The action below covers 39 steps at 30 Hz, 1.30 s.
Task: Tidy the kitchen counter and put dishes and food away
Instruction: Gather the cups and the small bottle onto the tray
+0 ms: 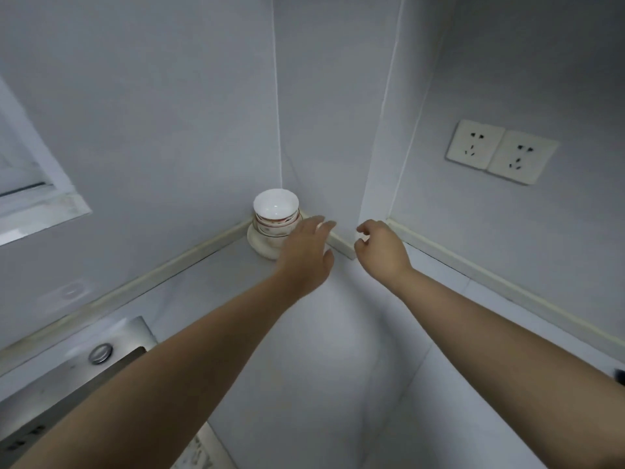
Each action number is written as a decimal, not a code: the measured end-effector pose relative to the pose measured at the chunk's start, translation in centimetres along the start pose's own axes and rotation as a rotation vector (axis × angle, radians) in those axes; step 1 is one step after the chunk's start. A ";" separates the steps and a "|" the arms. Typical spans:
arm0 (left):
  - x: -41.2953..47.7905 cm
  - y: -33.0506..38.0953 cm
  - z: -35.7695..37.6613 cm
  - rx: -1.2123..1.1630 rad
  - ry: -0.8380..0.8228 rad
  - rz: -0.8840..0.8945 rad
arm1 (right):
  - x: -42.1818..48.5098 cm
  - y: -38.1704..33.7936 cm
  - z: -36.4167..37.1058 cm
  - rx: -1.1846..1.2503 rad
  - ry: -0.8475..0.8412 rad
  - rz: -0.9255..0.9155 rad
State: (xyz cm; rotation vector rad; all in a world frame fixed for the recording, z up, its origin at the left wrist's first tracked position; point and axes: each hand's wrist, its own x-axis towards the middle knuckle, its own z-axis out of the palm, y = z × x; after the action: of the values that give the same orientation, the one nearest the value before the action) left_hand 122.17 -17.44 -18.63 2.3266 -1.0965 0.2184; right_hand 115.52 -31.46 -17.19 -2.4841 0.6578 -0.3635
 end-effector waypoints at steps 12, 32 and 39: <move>-4.2 13.4 0.1 0.319 -0.042 0.295 | -12.5 6.0 -10.1 -0.470 0.237 -0.058; -23.4 44.2 5.5 0.217 -0.098 0.567 | -44.9 21.8 -26.9 -0.721 0.356 0.252; -29.7 55.4 8.2 0.181 -0.141 0.728 | -56.9 27.4 -32.2 -0.775 0.409 0.441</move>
State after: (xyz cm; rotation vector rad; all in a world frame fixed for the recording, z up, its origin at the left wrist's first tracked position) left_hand 60.43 -30.72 -13.50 2.0089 -2.0376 0.4382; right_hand 44.87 -35.76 -12.93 -2.8546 1.7560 -0.5200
